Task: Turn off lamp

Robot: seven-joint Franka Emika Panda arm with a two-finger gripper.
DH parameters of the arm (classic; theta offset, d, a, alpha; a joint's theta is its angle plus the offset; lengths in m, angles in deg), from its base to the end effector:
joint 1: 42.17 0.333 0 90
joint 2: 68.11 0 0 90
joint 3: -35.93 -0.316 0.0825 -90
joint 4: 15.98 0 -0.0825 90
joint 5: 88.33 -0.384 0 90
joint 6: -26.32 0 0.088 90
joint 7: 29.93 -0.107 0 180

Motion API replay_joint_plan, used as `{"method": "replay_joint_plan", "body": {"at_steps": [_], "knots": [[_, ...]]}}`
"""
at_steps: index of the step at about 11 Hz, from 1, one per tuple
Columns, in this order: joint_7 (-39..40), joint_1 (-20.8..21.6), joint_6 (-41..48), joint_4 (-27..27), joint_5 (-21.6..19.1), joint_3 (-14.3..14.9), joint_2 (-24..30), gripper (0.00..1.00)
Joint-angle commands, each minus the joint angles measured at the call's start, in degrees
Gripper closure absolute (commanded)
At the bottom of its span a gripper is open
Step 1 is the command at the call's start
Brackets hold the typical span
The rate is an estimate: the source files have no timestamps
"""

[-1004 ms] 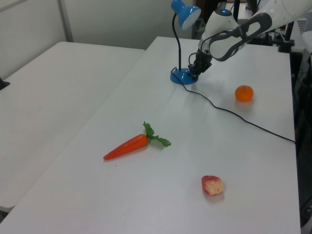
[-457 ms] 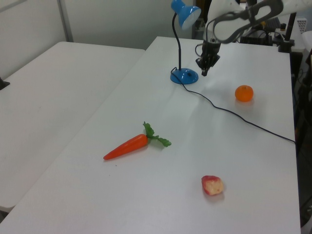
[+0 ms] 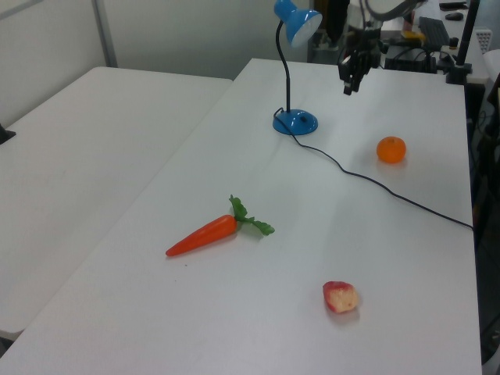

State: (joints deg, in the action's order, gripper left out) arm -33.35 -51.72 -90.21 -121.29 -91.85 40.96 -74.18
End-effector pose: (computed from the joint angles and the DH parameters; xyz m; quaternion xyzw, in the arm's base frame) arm 0.5823 -0.1462 0.4770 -0.9845 0.1681 -0.0472 0.0189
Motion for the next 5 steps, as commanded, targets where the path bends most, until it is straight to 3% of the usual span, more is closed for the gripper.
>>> {"method": "replay_joint_plan", "body": {"at_steps": [1, 3, 5], "knots": [[4.29, 0.48, 2.25, -7.63, 0.54, 1.29, 11.32, 0.0], [4.03, 3.2, 5.07, -6.67, 0.62, 3.22, 11.61, 0.0], [4.29, 4.1, 12.94, 1.11, 0.71, 3.58, 6.36, 0.0]]}}
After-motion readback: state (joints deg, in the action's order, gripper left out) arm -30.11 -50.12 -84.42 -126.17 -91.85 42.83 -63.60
